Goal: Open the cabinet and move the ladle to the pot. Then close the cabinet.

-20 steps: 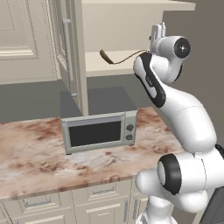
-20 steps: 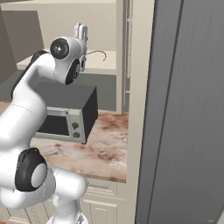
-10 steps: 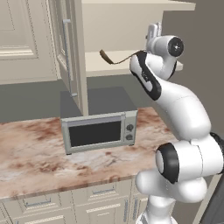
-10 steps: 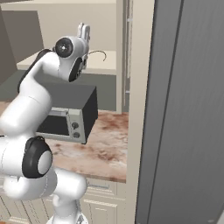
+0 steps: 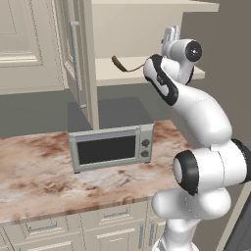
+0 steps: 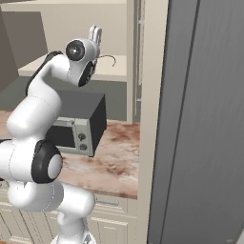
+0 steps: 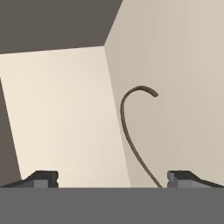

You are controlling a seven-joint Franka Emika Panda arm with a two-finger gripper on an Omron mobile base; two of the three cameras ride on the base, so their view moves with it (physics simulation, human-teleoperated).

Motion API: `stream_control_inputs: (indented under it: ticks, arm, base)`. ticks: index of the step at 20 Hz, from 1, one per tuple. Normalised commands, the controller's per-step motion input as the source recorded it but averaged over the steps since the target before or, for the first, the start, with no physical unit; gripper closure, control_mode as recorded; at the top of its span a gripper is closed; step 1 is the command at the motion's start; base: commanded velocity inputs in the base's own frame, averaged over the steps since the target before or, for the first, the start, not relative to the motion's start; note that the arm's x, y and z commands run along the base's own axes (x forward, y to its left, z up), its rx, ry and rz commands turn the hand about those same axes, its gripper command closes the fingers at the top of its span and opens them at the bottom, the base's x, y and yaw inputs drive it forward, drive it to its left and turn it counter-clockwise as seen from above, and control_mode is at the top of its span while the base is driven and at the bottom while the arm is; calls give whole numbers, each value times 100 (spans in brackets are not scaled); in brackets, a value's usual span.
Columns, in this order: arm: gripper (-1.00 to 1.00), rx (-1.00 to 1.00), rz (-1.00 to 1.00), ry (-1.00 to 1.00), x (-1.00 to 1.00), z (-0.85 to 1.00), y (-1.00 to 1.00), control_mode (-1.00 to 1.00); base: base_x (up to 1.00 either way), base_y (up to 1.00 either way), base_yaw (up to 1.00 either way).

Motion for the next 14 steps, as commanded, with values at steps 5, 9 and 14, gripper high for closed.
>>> stream_control_inputs:
  ticks: [5,9,14]
  arm:
    - [-100,0,0,0,17,0,0,-100]
    - [-100,-2,3,-3,31,0,0,-100]
    - [-100,0,8,0,33,0,-4,-100]
  base:
    - [0,0,0]
    - [0,0,0]
    - [0,0,0]
